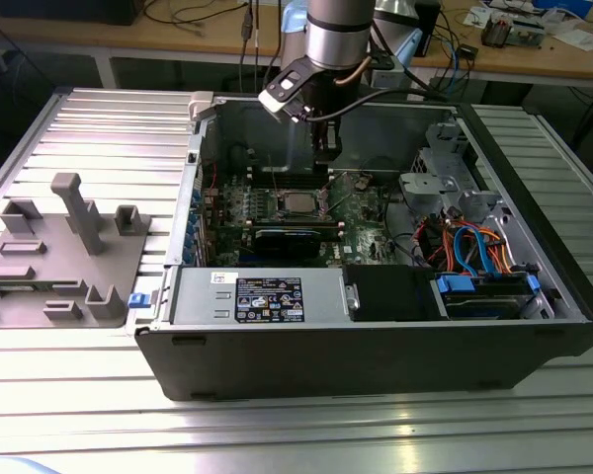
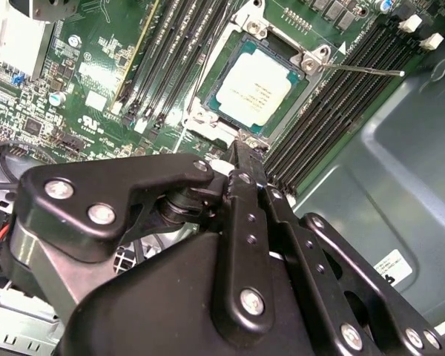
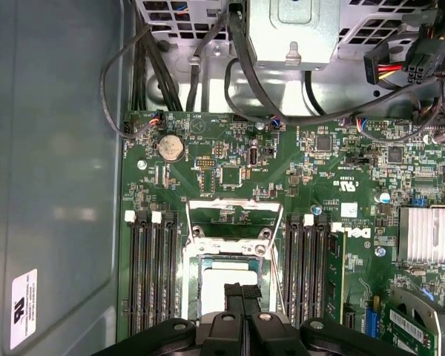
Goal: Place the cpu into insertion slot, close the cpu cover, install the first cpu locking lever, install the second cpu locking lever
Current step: 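Close the cpu cover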
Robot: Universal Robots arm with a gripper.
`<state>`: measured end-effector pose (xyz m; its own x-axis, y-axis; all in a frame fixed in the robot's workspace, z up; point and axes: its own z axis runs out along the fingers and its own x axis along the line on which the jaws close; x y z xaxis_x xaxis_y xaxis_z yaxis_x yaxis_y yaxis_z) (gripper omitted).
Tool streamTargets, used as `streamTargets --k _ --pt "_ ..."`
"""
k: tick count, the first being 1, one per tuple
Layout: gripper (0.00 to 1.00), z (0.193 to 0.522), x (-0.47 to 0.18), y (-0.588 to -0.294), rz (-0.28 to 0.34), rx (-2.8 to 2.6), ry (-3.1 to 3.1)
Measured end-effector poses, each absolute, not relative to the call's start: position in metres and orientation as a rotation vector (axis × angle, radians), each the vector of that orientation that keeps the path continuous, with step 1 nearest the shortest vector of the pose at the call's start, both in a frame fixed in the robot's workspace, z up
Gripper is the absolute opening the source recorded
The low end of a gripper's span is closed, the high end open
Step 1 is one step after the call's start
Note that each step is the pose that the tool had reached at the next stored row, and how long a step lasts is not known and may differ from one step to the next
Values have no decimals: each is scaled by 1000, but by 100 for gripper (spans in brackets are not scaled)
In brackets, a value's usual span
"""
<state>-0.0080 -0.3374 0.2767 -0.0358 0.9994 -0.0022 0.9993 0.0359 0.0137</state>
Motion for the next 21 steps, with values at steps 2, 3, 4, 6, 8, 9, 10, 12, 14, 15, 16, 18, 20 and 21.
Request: streamTargets --k 2,3,4,6,8,9,10,12,14,15,16,18,20,21 --pt "11 277 -8 -337 13 2174 2253" --pt "11 277 -8 -337 13 2173 2253" --pt "11 277 -7 -337 13 2173 2253" --pt "11 277 -7 -337 13 2173 2253" --pt "11 277 -6 -337 13 2173 2253" --pt "11 277 -6 -337 13 2174 2253" --pt "11 277 -6 -337 13 2174 2253" --pt "11 277 -6 -337 13 2173 2253" --pt "11 277 -5 -337 13 2173 2253" --pt "11 277 -5 -337 13 2173 2253" --pt "11 277 -4 -337 13 2173 2253" --pt "11 277 -2 -337 13 2173 2253" --pt "11 277 0 -337 13 2174 2253" --pt "11 277 1 -337 13 2174 2253"
